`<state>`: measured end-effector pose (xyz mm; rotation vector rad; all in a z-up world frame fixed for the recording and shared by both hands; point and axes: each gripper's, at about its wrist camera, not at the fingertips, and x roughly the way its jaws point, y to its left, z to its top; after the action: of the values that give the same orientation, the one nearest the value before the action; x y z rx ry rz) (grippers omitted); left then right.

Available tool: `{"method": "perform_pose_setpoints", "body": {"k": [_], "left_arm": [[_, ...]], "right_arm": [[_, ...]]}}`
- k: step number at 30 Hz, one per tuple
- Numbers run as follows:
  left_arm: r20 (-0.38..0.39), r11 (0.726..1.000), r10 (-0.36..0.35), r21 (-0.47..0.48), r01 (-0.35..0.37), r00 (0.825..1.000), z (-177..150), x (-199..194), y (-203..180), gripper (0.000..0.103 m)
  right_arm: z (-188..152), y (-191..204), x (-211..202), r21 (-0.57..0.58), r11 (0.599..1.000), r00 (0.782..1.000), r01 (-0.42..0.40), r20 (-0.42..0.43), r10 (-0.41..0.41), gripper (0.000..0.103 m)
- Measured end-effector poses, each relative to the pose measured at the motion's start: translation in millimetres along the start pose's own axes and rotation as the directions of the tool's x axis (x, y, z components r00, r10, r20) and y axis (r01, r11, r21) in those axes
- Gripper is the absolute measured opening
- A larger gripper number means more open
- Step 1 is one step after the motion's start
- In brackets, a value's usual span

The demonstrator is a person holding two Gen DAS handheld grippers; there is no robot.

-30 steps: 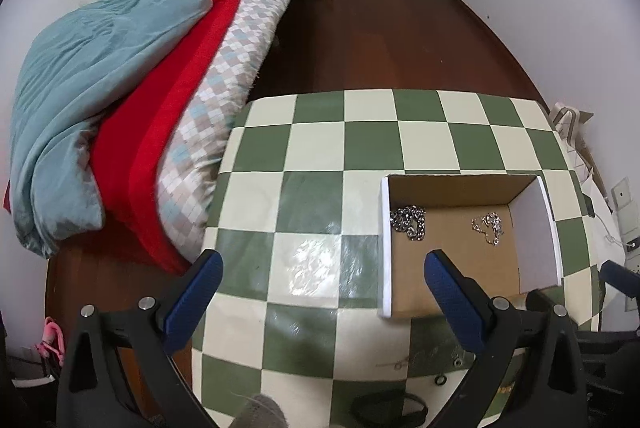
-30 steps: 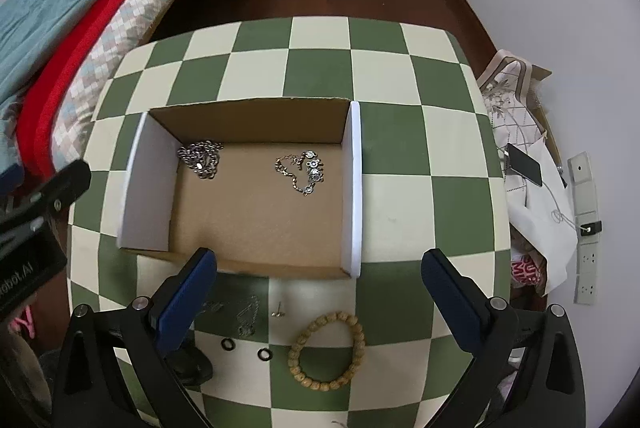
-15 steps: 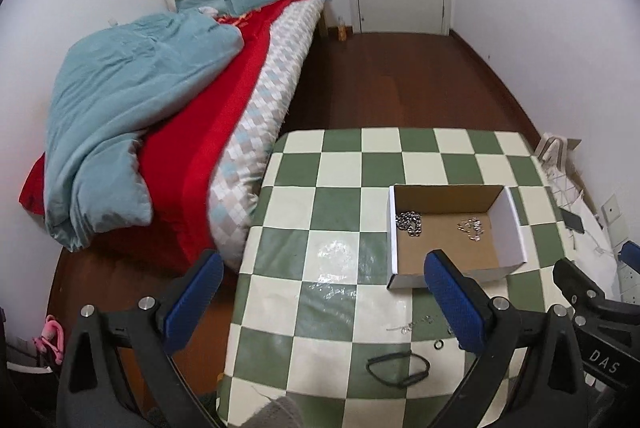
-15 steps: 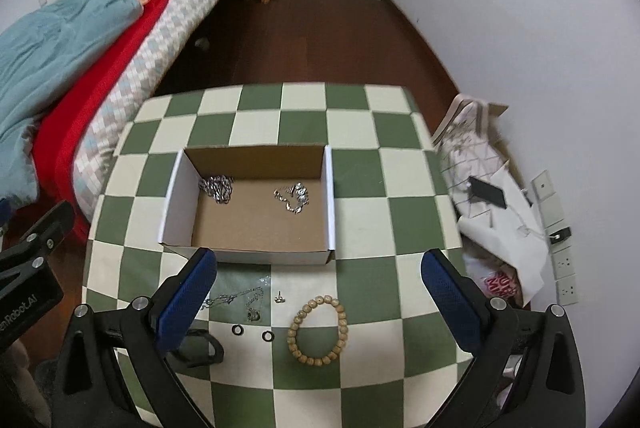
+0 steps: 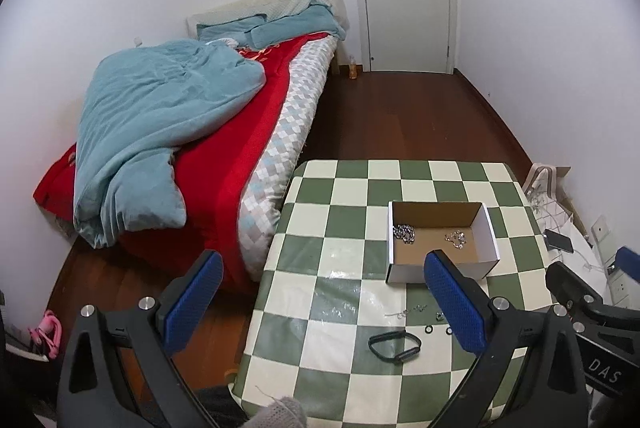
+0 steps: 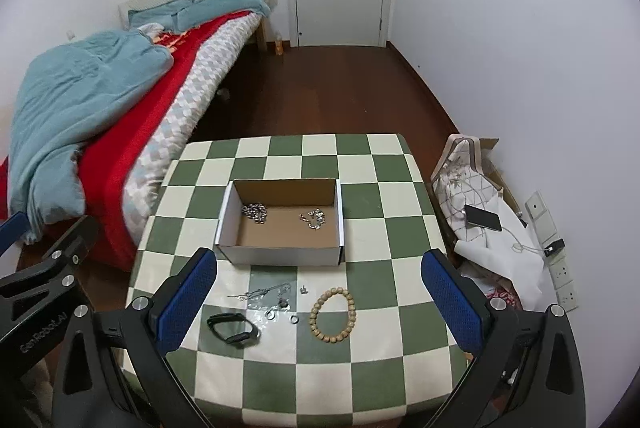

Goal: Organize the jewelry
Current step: 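Lift both grippers up out of the white box, then grasp the black watch band with left gripper while right gripper grasps wooden bead bracelet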

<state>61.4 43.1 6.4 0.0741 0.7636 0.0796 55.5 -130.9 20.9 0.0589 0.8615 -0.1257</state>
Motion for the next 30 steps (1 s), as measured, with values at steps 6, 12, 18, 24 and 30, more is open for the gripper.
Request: {"method": "perform_pose_setpoints", "body": {"k": [6, 12, 18, 24, 30], "left_arm": [[-0.073, 1.0, 0.029, 0.008, -0.028, 0.997, -28.7, 32.3, 6.0, 0.103], [-0.215, 0.997, 0.044, 0.067, -0.03, 0.976, -80.8, 102.9, -1.9, 0.102], [-0.382, 0.998, -0.029, 0.048, 0.051, 0.924, -116.7, 161.6, -20.9, 0.101], [-0.481, 0.994, -0.066, 0.047, 0.101, 0.874, -136.7, 191.4, -48.7, 0.077], [-0.481, 0.99, -0.114, 0.02, 0.141, 0.869, -141.5, 191.0, -59.1, 0.027]], "right_arm": [[-26.0, -10.3, 16.6, 0.057, 0.998, 0.998, -0.028, -0.056, 0.031, 0.103], [-68.2, -34.4, 87.9, 0.146, 0.989, 0.98, -0.034, -0.19, 0.061, 0.06], [-102.9, -62.5, 158.3, 0.201, 0.98, 0.95, 0.006, -0.307, 0.057, 0.06], [-115.1, -73.0, 206.7, 0.173, 0.984, 0.929, 0.027, -0.367, 0.039, 0.06], [-120.3, -66.6, 228.3, 0.099, 0.994, 0.921, 0.047, -0.389, -0.005, 0.05]]}}
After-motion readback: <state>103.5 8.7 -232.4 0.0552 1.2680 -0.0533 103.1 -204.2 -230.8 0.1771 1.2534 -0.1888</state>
